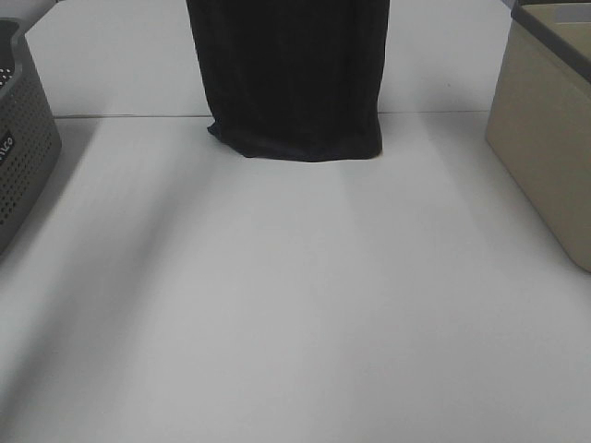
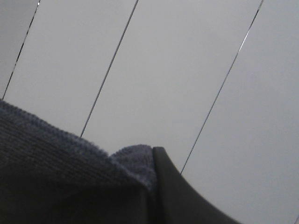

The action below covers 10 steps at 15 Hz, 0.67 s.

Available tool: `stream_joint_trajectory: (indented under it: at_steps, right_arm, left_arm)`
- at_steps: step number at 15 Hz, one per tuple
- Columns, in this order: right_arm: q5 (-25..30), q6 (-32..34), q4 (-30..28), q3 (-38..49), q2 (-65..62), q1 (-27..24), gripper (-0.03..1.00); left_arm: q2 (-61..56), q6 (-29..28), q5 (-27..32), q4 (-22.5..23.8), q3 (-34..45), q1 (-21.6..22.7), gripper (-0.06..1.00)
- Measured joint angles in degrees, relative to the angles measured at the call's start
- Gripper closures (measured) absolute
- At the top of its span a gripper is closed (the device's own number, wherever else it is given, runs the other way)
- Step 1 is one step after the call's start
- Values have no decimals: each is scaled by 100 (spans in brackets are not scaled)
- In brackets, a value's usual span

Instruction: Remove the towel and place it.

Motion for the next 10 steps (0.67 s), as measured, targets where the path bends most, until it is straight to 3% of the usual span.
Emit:
stream_joint_trajectory:
  at_steps: [2, 4, 6, 7, 8, 10]
  right_arm:
    - [539, 235, 92, 0, 0, 0, 95]
    - [1432, 390, 464, 0, -11, 6, 95]
    - [2429, 413, 957, 17, -166, 6, 95]
    - [3300, 413, 1398, 17, -498, 6, 95]
    - [3529, 413, 1484, 17, -596, 6, 95]
    - [4274, 413, 1730, 17, -934, 11, 95]
  left_arm:
    - [0, -183, 498, 0, 0, 0, 94]
    - [-46, -395, 1547, -178, 0, -11, 94]
    - [-223, -493, 3008, -550, 0, -92, 94]
    - [-539, -539, 4475, -859, 0, -183, 94]
    - [-636, -573, 4767, -900, 0, -206, 94]
    - [-1037, -997, 6005, -1031, 0, -286, 94]
